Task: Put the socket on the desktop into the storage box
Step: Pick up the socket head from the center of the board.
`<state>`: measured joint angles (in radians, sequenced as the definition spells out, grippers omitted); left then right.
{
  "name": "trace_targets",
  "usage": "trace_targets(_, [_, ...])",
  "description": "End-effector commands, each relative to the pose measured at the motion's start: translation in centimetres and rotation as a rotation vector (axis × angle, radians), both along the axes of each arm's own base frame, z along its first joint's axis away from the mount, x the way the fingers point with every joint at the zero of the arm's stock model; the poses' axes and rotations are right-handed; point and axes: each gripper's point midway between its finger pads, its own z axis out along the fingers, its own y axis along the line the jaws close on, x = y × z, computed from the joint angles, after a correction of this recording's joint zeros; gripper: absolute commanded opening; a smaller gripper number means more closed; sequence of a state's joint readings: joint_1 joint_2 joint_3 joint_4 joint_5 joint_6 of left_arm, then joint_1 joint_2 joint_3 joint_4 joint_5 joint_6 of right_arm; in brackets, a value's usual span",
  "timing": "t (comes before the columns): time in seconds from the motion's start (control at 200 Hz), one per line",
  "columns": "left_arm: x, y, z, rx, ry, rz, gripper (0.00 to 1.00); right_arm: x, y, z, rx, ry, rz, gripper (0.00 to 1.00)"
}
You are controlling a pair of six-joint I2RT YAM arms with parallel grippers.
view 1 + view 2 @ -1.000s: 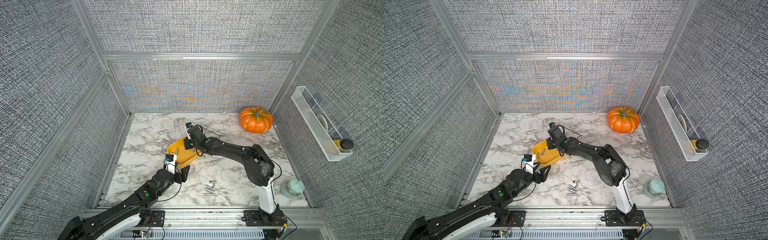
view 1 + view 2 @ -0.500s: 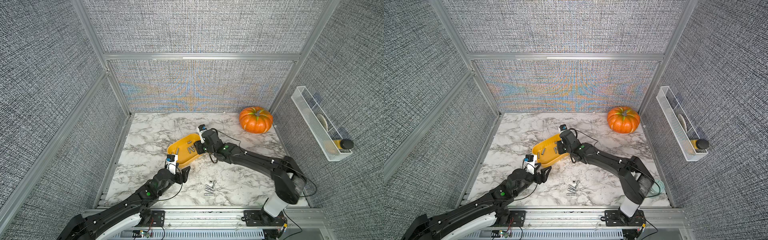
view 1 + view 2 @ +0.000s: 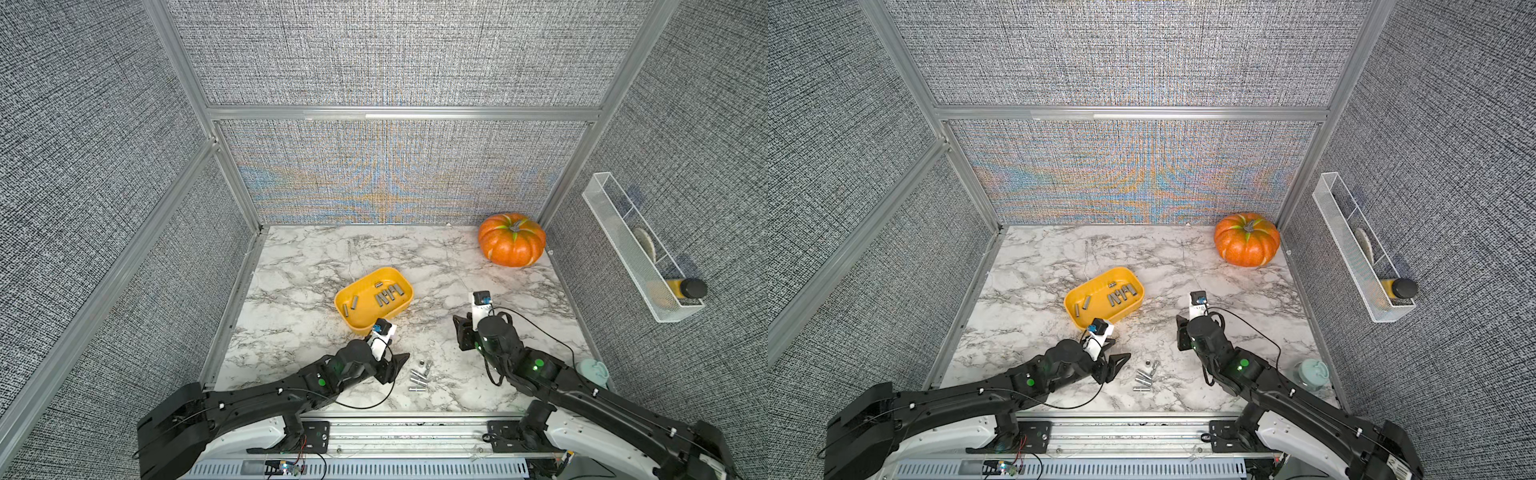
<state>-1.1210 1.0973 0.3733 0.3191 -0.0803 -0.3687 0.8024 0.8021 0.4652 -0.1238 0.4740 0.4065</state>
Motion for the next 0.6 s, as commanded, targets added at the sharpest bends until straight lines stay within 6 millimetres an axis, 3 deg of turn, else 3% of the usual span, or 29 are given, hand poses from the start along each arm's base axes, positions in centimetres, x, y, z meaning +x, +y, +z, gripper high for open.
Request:
trace_targets(0.0, [-0.3,-2.3,0.1,0.034,-0.047,-0.054,0.64,0.4,-1.3,1.6,0.039,-0.084,-0.075,0.45])
trace_targets(0.155, [-0.9,-4.9,-1.4,0.125,-0.037,-0.116,0.57,0.1,-2.4,0.9,0.043,-0.088,-0.113,0.45])
trace_targets(0.35, [-1.0,-5.8,-3.1,0.171,-0.003,-0.137,0.47,0.0,-3.2,1.3,0.063,-0.111,-0.15,0.45])
trace_targets(0.596, [-1.1,-6.5,-5.5,0.263,0.04,-0.148,0.41,0.1,-3.2,1.1,0.047,-0.102,-0.158,0.45])
